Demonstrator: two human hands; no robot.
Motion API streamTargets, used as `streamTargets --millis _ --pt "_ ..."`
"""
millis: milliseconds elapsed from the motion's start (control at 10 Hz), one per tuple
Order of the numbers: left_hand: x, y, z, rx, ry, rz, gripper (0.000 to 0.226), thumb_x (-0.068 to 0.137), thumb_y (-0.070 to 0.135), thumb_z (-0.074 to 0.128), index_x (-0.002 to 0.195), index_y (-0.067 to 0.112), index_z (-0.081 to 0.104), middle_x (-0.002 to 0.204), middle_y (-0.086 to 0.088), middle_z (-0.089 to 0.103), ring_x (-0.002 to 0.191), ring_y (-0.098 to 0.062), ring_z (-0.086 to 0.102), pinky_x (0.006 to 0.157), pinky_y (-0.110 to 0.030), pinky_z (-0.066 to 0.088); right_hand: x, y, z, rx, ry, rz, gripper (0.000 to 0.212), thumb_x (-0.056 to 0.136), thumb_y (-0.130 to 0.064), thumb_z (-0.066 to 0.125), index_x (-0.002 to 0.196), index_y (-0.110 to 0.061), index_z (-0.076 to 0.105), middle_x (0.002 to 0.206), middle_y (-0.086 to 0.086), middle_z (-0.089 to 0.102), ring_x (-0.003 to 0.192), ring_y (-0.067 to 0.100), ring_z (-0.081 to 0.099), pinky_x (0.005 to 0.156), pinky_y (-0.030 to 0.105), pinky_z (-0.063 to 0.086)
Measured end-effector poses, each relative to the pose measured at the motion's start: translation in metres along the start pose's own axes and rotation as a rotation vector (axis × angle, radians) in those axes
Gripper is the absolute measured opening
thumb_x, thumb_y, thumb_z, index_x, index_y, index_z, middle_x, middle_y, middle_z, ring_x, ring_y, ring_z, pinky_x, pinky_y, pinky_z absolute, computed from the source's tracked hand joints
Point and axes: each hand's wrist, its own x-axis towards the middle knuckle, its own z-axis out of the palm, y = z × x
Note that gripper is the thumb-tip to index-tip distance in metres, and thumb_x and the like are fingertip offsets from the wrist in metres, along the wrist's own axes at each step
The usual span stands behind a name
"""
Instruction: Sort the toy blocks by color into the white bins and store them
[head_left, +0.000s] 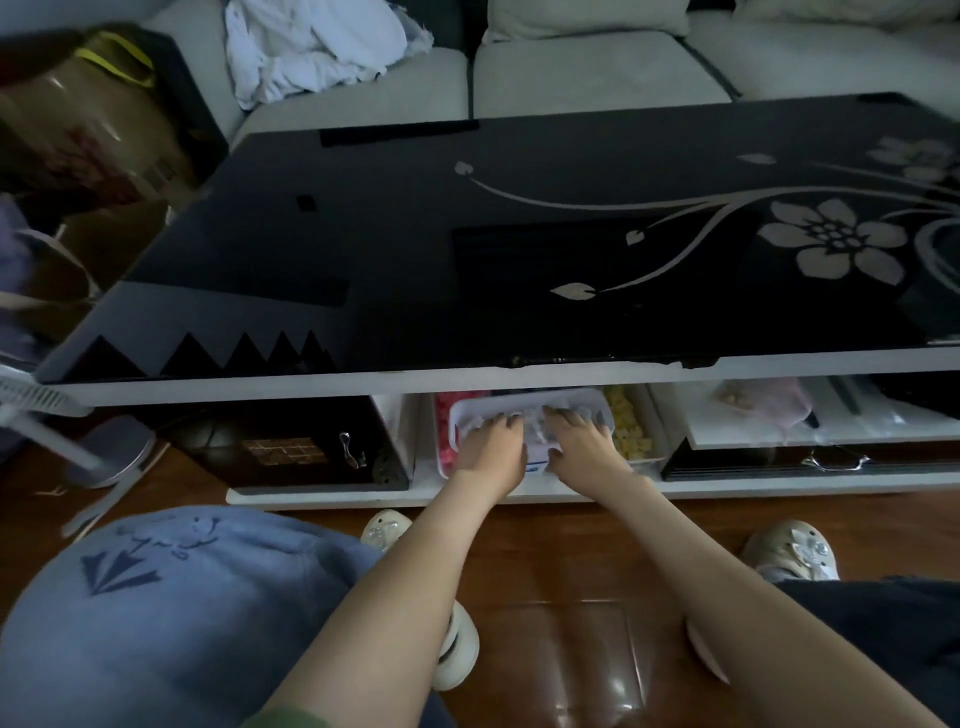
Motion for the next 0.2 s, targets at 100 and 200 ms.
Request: streamTargets --millis 100,200 --pt "-0.017 0.015 -0.029 0.108 0.065 0.099 0.028 0.096 0.009 0.042 0.120 0.010 0.057 0.112 -0.009 0.065 0.097 -0.027 0.063 0.082 -0.036 0.052 -0.025 -0.010 -0.039 0.056 0.032 -0.044 0.034 0.096 -0.016 0.041 0.127 -0.009 0.053 0.120 0.010 0.060 0.100 0.019 0.059 0.081 0.028 0.044" --pt "-0.043 0.033 -0.066 0.142 0.197 0.311 0.020 0.094 0.015 0.043 0.105 0.011 0.059 0.103 -0.006 0.066 0.093 -0.025 0.063 0.071 -0.032 0.048 -0.061 -0.031 -0.094 0.030 0.066 -0.177 0.026 0.098 -0.026 0.043 0.094 -0.012 0.065 0.075 -0.004 0.061 0.058 0.002 0.048 0.059 0.021 0.040"
